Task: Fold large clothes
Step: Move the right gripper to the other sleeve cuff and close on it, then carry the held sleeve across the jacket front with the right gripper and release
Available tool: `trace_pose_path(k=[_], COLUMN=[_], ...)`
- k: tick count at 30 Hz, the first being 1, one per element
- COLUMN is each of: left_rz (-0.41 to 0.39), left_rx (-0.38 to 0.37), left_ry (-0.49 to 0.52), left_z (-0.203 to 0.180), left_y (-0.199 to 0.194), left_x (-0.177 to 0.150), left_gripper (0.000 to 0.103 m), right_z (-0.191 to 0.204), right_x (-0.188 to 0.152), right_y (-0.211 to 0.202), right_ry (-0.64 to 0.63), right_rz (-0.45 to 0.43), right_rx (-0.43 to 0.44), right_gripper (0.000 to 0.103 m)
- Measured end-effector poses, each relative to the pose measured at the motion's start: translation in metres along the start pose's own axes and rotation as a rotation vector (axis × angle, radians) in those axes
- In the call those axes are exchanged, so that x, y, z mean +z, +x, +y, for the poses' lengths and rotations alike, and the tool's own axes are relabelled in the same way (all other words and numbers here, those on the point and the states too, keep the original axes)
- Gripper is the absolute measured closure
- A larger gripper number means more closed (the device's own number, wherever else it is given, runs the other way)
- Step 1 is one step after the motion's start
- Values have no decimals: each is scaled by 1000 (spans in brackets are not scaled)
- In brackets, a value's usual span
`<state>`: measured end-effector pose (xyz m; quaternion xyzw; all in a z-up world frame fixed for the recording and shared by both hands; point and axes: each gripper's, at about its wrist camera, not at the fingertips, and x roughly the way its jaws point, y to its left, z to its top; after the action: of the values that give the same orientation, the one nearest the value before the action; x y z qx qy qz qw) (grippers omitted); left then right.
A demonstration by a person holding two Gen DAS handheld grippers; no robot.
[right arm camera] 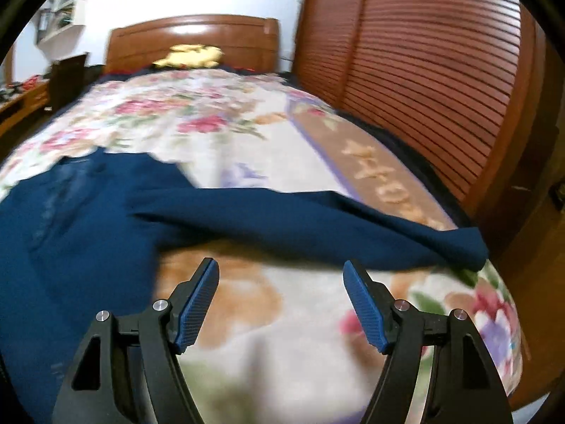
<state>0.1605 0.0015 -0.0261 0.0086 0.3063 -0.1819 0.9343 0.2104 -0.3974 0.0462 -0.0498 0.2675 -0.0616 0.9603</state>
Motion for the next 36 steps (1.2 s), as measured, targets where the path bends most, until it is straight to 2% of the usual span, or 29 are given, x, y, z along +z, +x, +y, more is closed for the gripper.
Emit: trace_pose_path(k=[4, 12, 20, 21, 22, 23, 24, 25, 27, 29, 36], left_rz=[-2, 0, 4, 4, 3, 3, 3, 3, 3, 1, -15], left_rx=[37, 39, 32, 31, 32, 32, 32, 31, 32, 37, 53], left_ry=[-23, -58, -67, -67, -66, -66, -66, -66, -64, -60, -67], left_z=[9, 23, 28, 28, 28, 28, 28, 29, 29, 29, 36], left_y=[4, 11, 13, 13, 13, 12, 11, 11, 11, 10, -1], left_x=[4, 9, 9, 9, 9, 9, 8, 8, 8, 8, 4], left_gripper=[0, 0, 0, 0, 0, 0, 0, 0, 0, 0, 0], right_z=[-25, -56, -44, -43, -42, -40, -37, -33, -26, -19, 15], right_x=[3, 17, 22, 22, 22, 22, 22, 23, 24, 28, 59], right_y=[37, 95, 121, 120, 119, 119, 117, 115, 105, 91, 22], right_ry=[-7, -37, -150, -154, -158, -165, -179, -194, -203, -214, -195], right_rz=[67, 198, 245, 243, 241, 239, 235, 235, 225, 188, -3], right_rx=[-79, -124, -193, -193, -182, -176, -188, -210, -208, -194, -137], right_gripper=[28, 28, 29, 36, 50, 58, 81, 93, 98, 98, 100])
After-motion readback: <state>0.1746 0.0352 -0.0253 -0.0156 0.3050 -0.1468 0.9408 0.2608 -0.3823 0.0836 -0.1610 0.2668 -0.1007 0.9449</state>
